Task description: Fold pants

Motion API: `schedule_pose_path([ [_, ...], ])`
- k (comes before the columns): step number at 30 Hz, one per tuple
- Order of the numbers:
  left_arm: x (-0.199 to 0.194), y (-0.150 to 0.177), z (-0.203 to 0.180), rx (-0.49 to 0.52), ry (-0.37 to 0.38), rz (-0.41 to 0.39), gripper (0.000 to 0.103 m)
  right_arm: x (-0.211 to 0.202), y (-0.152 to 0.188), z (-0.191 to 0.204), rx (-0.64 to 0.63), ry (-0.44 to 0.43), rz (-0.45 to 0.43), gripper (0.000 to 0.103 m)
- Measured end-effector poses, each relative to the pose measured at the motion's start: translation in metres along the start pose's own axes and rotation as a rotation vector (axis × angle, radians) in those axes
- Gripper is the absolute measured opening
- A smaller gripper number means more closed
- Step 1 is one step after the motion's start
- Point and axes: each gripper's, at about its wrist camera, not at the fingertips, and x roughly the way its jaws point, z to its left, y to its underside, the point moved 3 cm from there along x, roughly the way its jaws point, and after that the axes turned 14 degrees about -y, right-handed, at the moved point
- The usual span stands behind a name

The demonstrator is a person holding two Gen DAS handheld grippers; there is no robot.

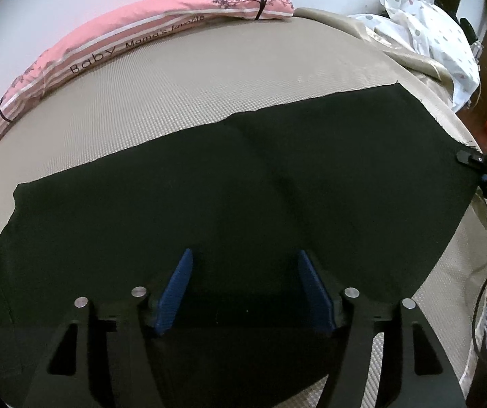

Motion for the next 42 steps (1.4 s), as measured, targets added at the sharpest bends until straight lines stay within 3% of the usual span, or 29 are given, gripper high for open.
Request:
schedule_pose_path([
  [4,-0.002,0.000,0.014,-0.054,0.059,0.033,0.065,0.007,0.003,0.025,-0.026,-0.064,0.020,0.013],
  [8,0.000,0.004,0.044,-0.143,0.063,0.077,0.065,0.021,0.015,0.069,-0.094,-0.126,0.065,0.012],
  [18,-0.016,0.038,0.139,-0.422,0.027,0.118,0.065,0.115,0.061,0.179,-0.260,-0.247,0.312,0.010],
  [26,-0.022,0.069,0.195,-0.532,0.011,0.123,0.065,0.192,0.172,0.250,-0.354,-0.366,0.588,0.009],
  [31,-0.024,0.085,0.213,-0.565,0.068,0.131,0.065,0.225,0.236,0.255,-0.475,-0.306,0.750,0.009],
  [35,-0.027,0.086,0.215,-0.557,0.149,0.136,0.065,0.242,0.267,0.247,-0.639,-0.174,0.819,0.013],
  [37,-0.027,0.086,0.214,-0.549,0.196,0.145,0.065,0.243,0.275,0.245,-0.683,-0.143,0.834,0.016],
  [40,-0.026,0.084,0.210,-0.543,0.248,0.168,0.065,0.233,0.268,0.250,-0.652,-0.166,0.838,0.030],
  [42,-0.024,0.083,0.206,-0.539,0.284,0.185,0.065,0.223,0.259,0.254,-0.643,-0.175,0.812,0.035],
])
